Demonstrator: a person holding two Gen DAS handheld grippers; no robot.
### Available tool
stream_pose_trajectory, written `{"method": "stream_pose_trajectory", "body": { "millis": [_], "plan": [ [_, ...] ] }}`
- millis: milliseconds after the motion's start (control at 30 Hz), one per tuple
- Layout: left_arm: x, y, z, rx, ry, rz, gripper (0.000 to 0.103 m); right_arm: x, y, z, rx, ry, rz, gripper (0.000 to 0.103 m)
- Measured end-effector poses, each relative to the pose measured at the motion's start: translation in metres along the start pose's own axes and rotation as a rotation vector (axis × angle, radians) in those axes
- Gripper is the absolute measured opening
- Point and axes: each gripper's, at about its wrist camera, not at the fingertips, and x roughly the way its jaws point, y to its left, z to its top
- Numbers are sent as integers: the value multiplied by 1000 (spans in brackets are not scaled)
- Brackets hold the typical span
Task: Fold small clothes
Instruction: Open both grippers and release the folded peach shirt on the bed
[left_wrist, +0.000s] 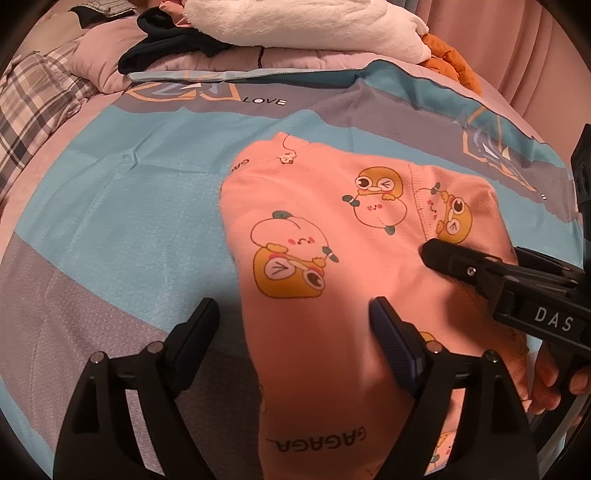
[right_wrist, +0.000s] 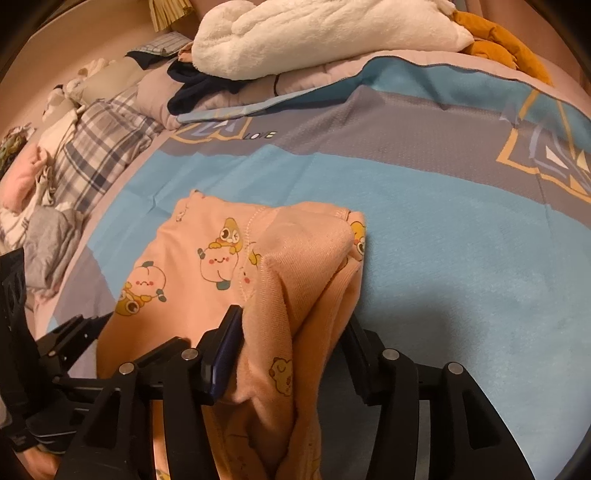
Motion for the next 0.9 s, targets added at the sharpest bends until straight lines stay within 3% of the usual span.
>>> {"method": "stream_pose_trajectory", "body": {
  "millis": [900],
  "plan": [
    [0, 1, -2, -12, 23, 71, 103, -3, -2, -1, 23, 8, -47, 65]
  ]
}}
